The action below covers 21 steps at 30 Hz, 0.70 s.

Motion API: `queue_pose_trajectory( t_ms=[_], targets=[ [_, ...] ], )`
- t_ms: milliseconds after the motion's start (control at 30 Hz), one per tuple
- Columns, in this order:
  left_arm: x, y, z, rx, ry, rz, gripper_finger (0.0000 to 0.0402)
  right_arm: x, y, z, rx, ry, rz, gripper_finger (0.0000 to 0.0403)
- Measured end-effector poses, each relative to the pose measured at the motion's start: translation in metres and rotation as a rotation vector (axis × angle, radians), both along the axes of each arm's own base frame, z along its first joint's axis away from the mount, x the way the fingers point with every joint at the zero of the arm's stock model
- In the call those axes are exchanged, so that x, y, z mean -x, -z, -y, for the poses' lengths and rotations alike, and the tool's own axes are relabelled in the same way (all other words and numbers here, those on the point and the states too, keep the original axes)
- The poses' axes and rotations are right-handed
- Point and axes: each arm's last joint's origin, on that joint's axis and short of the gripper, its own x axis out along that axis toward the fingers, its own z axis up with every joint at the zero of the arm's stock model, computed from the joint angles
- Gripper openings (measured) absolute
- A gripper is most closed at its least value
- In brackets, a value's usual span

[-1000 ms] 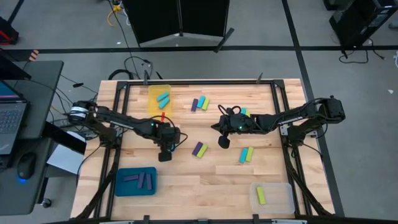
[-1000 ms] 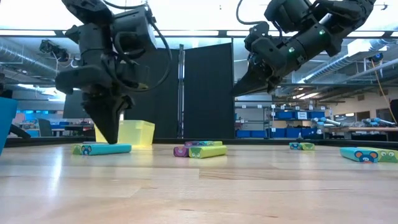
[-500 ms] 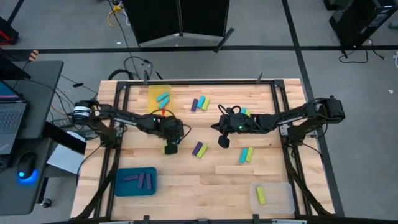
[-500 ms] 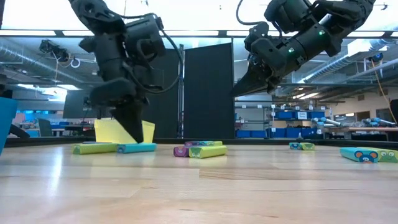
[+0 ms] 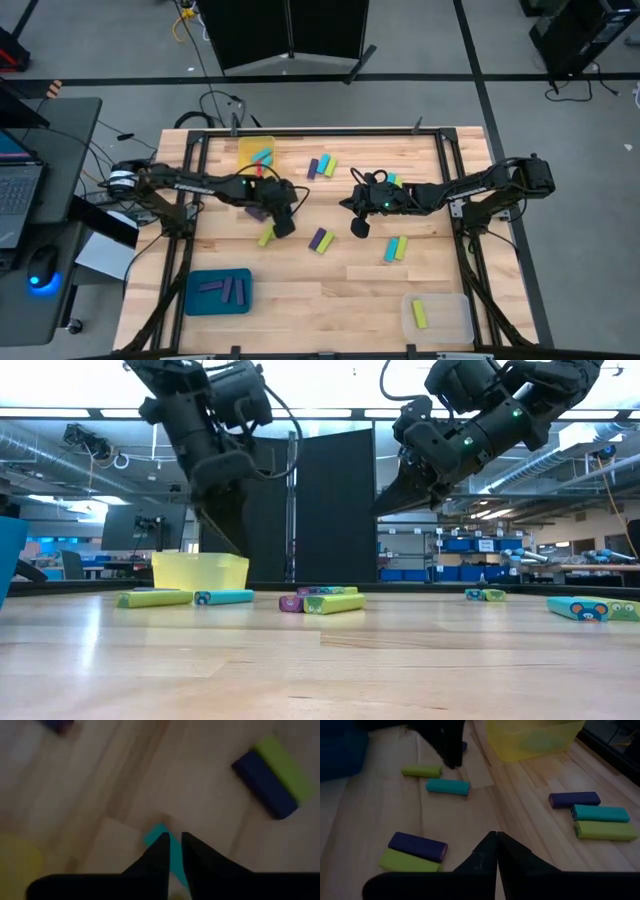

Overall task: Sort blocks
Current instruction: Put the blue block into the yellow bin

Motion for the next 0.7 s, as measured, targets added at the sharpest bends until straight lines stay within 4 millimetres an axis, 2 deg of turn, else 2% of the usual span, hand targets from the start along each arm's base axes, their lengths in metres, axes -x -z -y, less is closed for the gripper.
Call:
queue_pose_trajectory(
  t_ms=[133, 400, 533, 700],
  targets=[
    [0.002, 0.002, 0.007, 0.075, -0.121, -0.002, 0.0104, 0.0, 0.0, 0.0, 0.0, 0.0, -0.002, 0.0016],
    [0.003, 0.004, 0.015, 0.065, -0.22, -0.009, 0.0196, 0.0, 0.0, 0.0, -0.002, 0.001, -0.001, 0.0023],
    [0.002, 0.011, 0.015, 0.057, -0.255, -0.034, 0.0216, 0.0, 0.0, 0.0, -0.002, 0.001, -0.001, 0.002],
    [-0.003, 0.028, 0.015, 0.059, -0.276, -0.083, 0.0218, 0.0, 0.0, 0.0, -0.002, 0.001, 0.0, 0.0015]
  ],
)
